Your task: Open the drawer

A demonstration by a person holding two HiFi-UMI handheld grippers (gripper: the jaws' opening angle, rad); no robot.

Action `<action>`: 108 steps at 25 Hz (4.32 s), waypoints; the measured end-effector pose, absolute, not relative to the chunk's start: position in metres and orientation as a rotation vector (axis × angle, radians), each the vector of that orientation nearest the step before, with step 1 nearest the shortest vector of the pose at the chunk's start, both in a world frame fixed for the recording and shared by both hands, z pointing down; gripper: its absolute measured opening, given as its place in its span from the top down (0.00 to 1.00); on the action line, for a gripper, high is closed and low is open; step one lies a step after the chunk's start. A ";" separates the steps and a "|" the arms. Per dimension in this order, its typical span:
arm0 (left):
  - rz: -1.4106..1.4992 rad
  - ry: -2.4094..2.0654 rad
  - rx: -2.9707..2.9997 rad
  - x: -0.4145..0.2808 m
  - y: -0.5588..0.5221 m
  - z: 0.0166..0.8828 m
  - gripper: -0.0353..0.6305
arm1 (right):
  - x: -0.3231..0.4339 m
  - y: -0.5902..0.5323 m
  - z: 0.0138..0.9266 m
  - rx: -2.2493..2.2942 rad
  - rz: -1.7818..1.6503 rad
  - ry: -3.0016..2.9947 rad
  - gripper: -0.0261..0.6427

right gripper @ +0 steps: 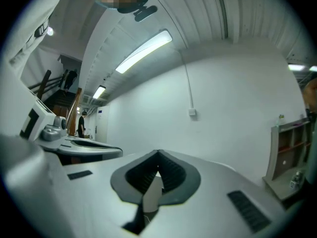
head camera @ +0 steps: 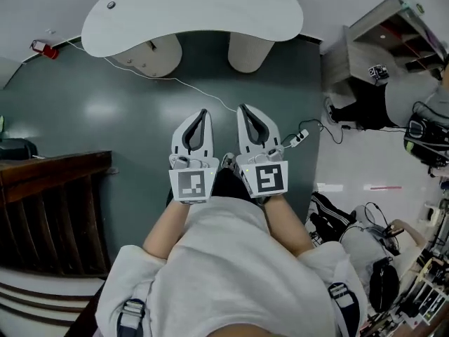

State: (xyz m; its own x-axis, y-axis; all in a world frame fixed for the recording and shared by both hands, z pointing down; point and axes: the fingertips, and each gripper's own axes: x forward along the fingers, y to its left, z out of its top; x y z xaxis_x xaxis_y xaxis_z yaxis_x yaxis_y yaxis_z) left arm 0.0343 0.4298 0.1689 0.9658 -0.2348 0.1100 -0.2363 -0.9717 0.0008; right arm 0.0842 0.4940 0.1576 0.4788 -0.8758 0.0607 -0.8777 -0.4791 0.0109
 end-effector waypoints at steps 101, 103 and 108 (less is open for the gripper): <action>-0.038 -0.893 2.082 0.083 -0.174 0.695 0.69 | 0.085 -0.079 0.548 1.498 0.315 -2.400 0.94; -0.103 -0.869 2.014 0.083 -0.178 0.700 0.69 | 0.086 -0.082 0.548 1.480 0.320 -2.408 0.94; -0.289 -0.761 1.898 0.081 -0.185 0.696 0.67 | 0.087 -0.089 0.550 1.449 0.332 -2.421 0.94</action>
State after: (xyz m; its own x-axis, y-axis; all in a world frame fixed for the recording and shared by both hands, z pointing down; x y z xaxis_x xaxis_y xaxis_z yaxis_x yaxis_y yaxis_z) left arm 0.0814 -0.1853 0.6961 0.7709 -0.6225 0.1352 -0.3765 -0.2740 0.8850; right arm 0.0870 -0.0890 0.5498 -0.4463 -0.8152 0.3690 -0.8845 0.4645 -0.0436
